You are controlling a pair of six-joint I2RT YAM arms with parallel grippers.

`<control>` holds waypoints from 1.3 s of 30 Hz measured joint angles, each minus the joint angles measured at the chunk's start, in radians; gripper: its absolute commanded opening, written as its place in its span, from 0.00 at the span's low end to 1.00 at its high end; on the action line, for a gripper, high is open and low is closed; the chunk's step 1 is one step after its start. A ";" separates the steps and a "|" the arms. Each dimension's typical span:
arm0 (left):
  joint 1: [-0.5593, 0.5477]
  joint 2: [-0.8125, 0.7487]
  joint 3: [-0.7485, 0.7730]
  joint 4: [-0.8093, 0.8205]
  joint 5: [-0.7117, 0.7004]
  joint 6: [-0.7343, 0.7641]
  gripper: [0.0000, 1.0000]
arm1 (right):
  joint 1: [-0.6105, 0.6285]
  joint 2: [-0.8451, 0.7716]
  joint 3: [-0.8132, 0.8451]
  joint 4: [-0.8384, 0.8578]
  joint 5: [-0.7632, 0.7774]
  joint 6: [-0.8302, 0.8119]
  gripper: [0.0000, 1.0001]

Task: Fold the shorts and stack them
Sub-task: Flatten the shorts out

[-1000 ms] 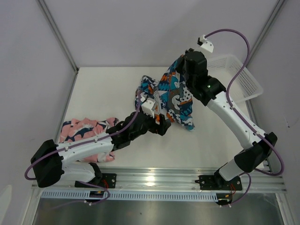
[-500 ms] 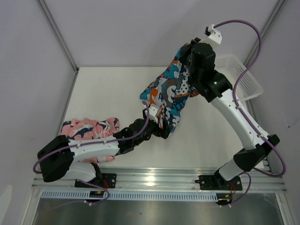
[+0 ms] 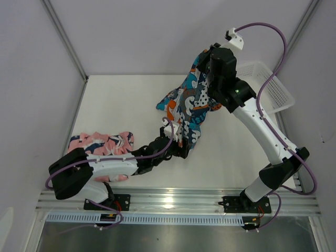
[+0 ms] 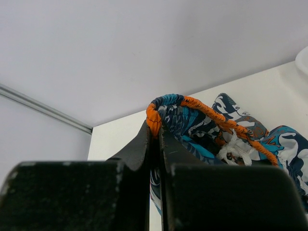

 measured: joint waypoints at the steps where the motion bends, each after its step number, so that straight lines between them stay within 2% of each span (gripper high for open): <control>1: 0.000 0.005 -0.001 -0.001 -0.001 -0.006 0.90 | 0.000 0.001 0.000 0.000 0.000 0.001 0.00; 15: -0.082 0.096 -0.081 0.031 -0.035 -0.085 0.82 | -0.008 0.003 0.000 0.000 0.000 0.035 0.00; 23: -0.083 0.159 -0.053 0.005 -0.086 -0.102 0.70 | -0.010 0.003 0.000 0.000 -0.001 0.046 0.00; 31: -0.083 0.174 -0.001 -0.051 -0.164 -0.117 0.72 | -0.010 0.003 -0.006 0.000 -0.002 0.053 0.00; 32: -0.083 0.174 0.002 -0.051 -0.168 -0.117 0.70 | -0.010 0.003 -0.009 0.000 -0.002 0.054 0.00; 36: -0.083 0.187 0.021 -0.053 -0.168 -0.113 0.54 | -0.011 0.003 -0.013 -0.001 -0.009 0.056 0.00; 39: -0.083 0.216 0.047 -0.054 -0.164 -0.109 0.48 | -0.013 0.003 -0.014 -0.001 -0.010 0.060 0.00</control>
